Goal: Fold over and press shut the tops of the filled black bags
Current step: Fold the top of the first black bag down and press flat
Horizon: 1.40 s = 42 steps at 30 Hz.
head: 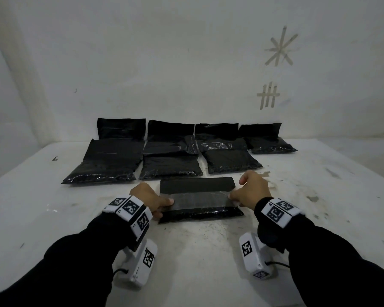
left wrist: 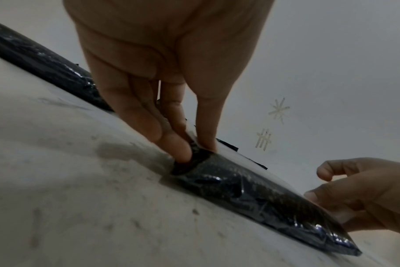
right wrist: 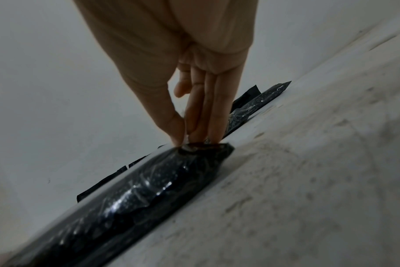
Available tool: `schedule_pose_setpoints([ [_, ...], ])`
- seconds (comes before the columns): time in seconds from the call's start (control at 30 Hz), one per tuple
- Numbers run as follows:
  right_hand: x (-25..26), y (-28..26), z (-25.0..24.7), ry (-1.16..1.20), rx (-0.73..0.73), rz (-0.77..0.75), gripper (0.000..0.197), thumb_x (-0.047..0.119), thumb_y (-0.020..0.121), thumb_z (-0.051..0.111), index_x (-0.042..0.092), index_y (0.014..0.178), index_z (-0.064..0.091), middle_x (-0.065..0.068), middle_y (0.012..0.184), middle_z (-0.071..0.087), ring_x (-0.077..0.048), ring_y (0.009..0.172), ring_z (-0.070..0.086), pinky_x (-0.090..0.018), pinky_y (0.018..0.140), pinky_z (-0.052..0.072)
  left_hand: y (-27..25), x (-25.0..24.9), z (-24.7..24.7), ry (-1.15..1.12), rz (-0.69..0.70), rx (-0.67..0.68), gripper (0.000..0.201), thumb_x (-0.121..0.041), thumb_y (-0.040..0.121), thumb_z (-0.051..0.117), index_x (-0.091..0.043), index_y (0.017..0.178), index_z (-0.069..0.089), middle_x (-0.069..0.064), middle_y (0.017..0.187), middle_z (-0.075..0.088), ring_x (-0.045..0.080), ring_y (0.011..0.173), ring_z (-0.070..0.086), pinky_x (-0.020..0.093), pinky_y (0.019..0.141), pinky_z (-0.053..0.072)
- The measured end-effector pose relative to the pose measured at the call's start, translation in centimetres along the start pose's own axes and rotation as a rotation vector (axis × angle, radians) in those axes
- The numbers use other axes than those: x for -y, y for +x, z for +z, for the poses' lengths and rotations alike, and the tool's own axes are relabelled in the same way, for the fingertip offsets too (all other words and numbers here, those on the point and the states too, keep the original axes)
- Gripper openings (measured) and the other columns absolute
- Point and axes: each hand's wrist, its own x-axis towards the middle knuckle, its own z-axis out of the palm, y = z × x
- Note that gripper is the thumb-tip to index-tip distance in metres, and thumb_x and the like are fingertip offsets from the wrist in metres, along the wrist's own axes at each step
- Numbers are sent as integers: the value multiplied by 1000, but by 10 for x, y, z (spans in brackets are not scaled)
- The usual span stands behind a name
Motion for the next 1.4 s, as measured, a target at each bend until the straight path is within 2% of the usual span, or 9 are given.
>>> schedule_pose_setpoints([
  [0.07, 0, 0, 0, -2, 0, 0, 45, 2, 61, 80, 19, 69, 38, -13, 79, 58, -36, 78, 66, -48, 69, 57, 0, 1, -3, 75, 17, -13, 40, -41, 72, 78, -6, 78, 60, 10, 83, 71, 25, 86, 71, 29, 72, 54],
  [0.2, 0, 1, 0, -18, 1, -4, 44, 2, 61, 79, 18, 65, 38, -8, 73, 53, -33, 74, 63, -50, 69, 57, -6, 1, -7, 216, 86, -106, 78, -45, 70, 78, -5, 128, 43, 7, 127, 53, 23, 117, 51, 27, 82, 38],
  [0.33, -1, 1, 0, -34, -3, 9, 43, 1, 63, 78, 16, 63, 38, -6, 72, 51, -29, 70, 58, -50, 70, 57, -11, -8, -6, 378, 201, -119, 39, -39, 75, 76, -16, 94, 52, 3, 103, 54, 18, 94, 53, 25, 76, 40],
  [0.47, -1, 1, -1, -44, -1, 29, 44, 3, 65, 80, 16, 65, 38, -4, 73, 51, -34, 78, 63, -50, 73, 56, -15, -15, -2, 448, 271, -142, 31, -33, 77, 75, -22, 70, 47, -2, 87, 55, 17, 86, 56, 25, 71, 41],
  [0.6, -2, 1, -2, -73, 36, 67, 44, 12, 67, 83, 17, 70, 39, -4, 80, 53, -32, 85, 65, -48, 75, 56, -14, -18, 2, 486, 302, -145, 16, -28, 80, 73, -15, 83, 65, 3, 96, 66, 20, 97, 62, 27, 80, 46],
  [0.8, -8, 2, -6, 16, 96, 149, 45, 8, 70, 82, 15, 73, 37, -20, 89, 68, -30, 71, 69, -40, 56, 57, -7, -13, 5, 432, 280, -124, 23, -29, 81, 72, -7, 90, 73, 9, 92, 72, 21, 92, 66, 32, 86, 52],
  [1.03, -1, -2, -12, -240, 95, 51, 27, 30, 73, 80, 16, 63, 59, -4, 83, 67, -21, 85, 62, -27, 71, 46, -4, -5, 7, 388, 329, -135, 19, -27, 76, 76, -11, 85, 76, 6, 84, 72, 18, 85, 67, 30, 82, 54],
  [1.17, 0, 0, -8, -271, 119, 59, 24, 29, 75, 79, 7, 83, 75, -8, 88, 72, -22, 88, 66, -30, 80, 52, -5, -3, 8, 448, 345, -105, 25, -30, 79, 73, -8, 92, 75, 6, 90, 71, 20, 89, 65, 26, 77, 51],
  [1.4, -2, 3, -1, -334, 136, 59, 29, 31, 80, 74, 5, 91, 74, -11, 92, 72, -24, 89, 66, -30, 80, 53, -8, -1, 11, 524, 337, -42, 31, -30, 84, 67, -2, 97, 68, 14, 104, 65, 26, 98, 61, 25, 74, 43],
])
